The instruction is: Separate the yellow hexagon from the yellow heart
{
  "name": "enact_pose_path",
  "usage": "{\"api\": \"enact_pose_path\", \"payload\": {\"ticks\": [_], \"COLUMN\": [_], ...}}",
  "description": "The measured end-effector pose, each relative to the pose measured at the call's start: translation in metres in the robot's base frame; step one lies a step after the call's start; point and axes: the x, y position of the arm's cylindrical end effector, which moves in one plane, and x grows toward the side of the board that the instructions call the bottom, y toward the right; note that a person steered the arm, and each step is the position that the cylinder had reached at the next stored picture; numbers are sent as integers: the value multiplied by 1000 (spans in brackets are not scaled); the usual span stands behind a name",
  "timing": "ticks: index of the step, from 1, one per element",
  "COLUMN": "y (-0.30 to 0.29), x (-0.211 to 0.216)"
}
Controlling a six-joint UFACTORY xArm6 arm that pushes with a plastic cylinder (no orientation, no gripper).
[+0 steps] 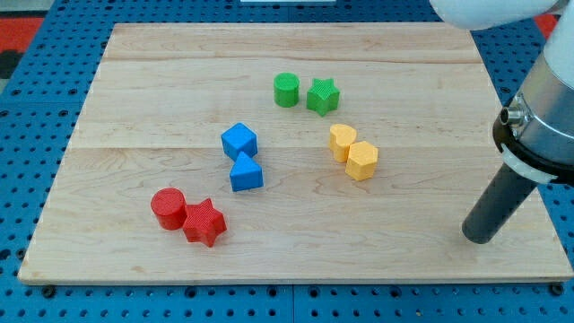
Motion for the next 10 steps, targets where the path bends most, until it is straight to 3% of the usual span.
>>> {"api": "enact_pose_path", "payload": {"ticks": [1,3,4,5,6,7,8,10], "y": [-6,-1,-88,-166,-176,-146,-151,-88], "x": [-14,-157,-205,-196,-179,-120,-106,-39]}}
